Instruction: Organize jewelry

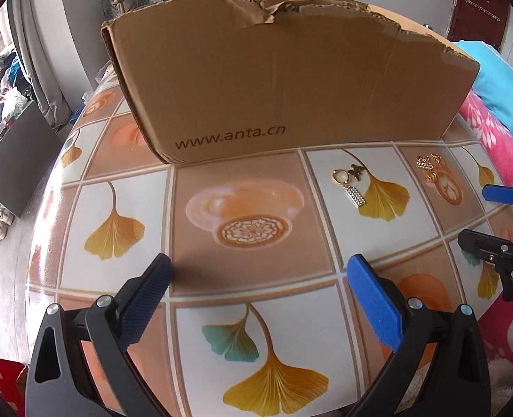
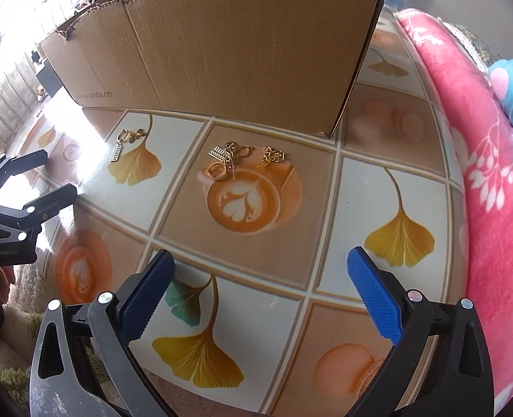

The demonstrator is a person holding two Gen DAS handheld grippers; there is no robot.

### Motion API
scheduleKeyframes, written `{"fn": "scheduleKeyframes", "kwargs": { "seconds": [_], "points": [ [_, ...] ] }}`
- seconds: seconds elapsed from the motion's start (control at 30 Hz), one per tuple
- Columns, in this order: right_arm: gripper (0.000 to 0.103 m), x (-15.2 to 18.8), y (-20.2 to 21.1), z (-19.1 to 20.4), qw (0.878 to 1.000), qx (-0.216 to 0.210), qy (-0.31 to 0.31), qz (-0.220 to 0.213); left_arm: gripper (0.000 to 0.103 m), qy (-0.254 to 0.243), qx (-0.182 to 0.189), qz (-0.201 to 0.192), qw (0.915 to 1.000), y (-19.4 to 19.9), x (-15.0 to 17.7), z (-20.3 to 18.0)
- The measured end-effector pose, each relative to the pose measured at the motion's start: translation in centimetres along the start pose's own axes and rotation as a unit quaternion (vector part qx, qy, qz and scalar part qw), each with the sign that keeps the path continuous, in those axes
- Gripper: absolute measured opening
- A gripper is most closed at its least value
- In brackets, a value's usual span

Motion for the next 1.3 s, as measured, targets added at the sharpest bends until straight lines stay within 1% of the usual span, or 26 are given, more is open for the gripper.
{"fn": "scheduleKeyframes", "kwargs": {
  "seconds": [0.13,0.23,0.3,0.4,0.47,0.57,0.6,0.67,0.73,0.83,0.87,0.9,0.97,1.0,1.07,1.17,1.27,1.3],
  "points": [
    [0.095,0.6,0.4,-0.6,1.0,-0.003,0.015,-0.011,0.099,-0.002,0.0,-0.01,0.9999,0.2,0.0,0.0],
    [0.095,0.6,0.9,-0.8,1.0,0.0,-0.003,-0.006,0.099,-0.005,0.001,-0.013,0.9999,0.2,0.1,0.0],
    [0.095,0.2,2.1,-0.6,0.999,-0.018,-0.019,-0.034,0.099,-0.009,0.003,-0.012,0.9999,0.3,0.1,-0.1],
    [0.093,-0.4,3.7,0.2,0.997,-0.034,-0.02,-0.067,0.099,-0.02,0.009,-0.014,0.9997,0.3,0.0,-0.1],
    [0.088,-0.8,4.2,0.8,0.996,-0.046,-0.019,-0.079,0.099,-0.027,0.012,-0.02,0.9994,0.3,0.0,-0.2],
    [0.077,-1.3,4.1,1.5,0.995,-0.061,-0.025,-0.08,0.099,-0.032,0.015,-0.021,0.9991,0.2,-0.3,0.0],
    [0.075,-1.5,4.0,1.7,0.994,-0.065,-0.027,-0.078,0.099,-0.035,0.017,-0.021,0.999,0.3,-0.4,0.0],
    [0.069,-1.9,4.1,1.9,0.994,-0.069,-0.031,-0.079,0.098,-0.039,0.036,-0.028,0.9982,0.6,-0.5,-0.2],
    [0.068,-2.3,3.8,1.9,0.993,-0.072,-0.035,-0.081,0.097,-0.044,0.056,-0.055,0.9959,1.6,-1.1,-0.7],
    [0.059,-2.8,3.4,1.8,0.993,-0.073,-0.041,-0.081,0.089,-0.068,0.079,-0.088,0.9907,2.8,-2.2,-1.9],
    [0.056,-2.8,3.3,1.9,0.993,-0.073,-0.044,-0.079,0.085,-0.077,0.083,-0.091,0.9894,2.9,-2.5,-2.4],
    [0.054,-2.9,3.0,1.8,0.993,-0.075,-0.047,-0.076,0.082,-0.085,0.086,-0.092,0.9885,2.9,-2.8,-2.9],
    [0.048,-2.9,2.8,1.7,0.993,-0.076,-0.05,-0.072,0.071,-0.094,0.09,-0.09,0.9874,2.7,-3.3,-3.5],
    [0.046,-2.9,2.7,1.6,0.993,-0.074,-0.053,-0.07,0.068,-0.097,0.094,-0.088,0.9869,2.5,-3.6,-3.8],
    [0.039,-2.9,2.4,1.4,0.994,-0.071,-0.055,-0.066,0.06,-0.099,0.102,-0.082,0.9864,2.1,-4.1,-4.2],
    [0.033,-3.0,2.1,1.3,0.994,-0.071,-0.056,-0.064,0.052,-0.098,0.108,-0.073,0.9866,1.6,-4.5,-4.4],
    [0.032,-3.2,1.9,1.2,0.994,-0.066,-0.052,-0.064,0.046,-0.095,0.11,-0.069,0.987,1.3,-4.7,-4.6],
    [0.031,-3.4,1.9,1.2,0.995,-0.063,-0.05,-0.065,0.045,-0.095,0.109,-0.068,0.9872,1.3,-4.7,-4.6]
  ]
}}
Point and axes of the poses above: each gripper's, at about its wrist camera, not at the fingertips, and y roughly against the way its jaws point, z to its left, x to its underside, the point moved 8 cm from there along -y, roughly the way its jaws point, and after that the axes turned 10 degrees about z, right-handed, at the moved point
